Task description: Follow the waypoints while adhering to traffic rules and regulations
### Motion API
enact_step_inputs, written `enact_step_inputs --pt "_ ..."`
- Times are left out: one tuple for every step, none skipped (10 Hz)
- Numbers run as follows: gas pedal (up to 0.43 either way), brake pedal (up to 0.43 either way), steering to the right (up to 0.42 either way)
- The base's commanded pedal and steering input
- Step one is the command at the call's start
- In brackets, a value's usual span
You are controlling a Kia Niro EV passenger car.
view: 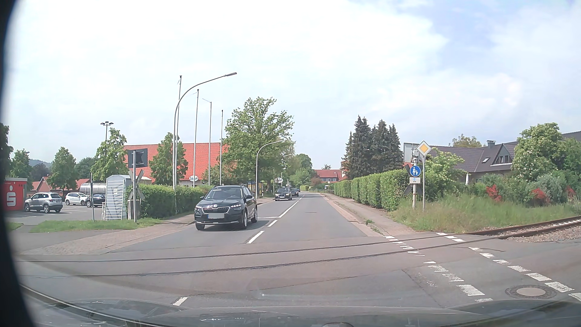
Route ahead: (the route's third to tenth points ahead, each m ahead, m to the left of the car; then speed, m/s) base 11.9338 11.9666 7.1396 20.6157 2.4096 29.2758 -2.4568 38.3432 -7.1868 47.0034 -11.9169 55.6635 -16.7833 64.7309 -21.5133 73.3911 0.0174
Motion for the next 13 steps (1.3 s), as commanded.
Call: enact_step_inputs --pt "0.000 0.226 -0.006" --pt "0.000 0.226 -0.006" --pt "0.000 0.226 -0.006" --pt "0.000 0.226 -0.006" --pt "0.000 0.226 -0.006" --pt "0.000 0.232 -0.006" --pt "0.000 0.226 -0.007" --pt "0.000 0.226 -0.007" --pt "0.000 0.226 -0.007" --pt "0.000 0.226 -0.007" --pt "0.000 0.226 -0.007" --pt "0.000 0.226 -0.007" --pt "0.000 0.232 -0.007"
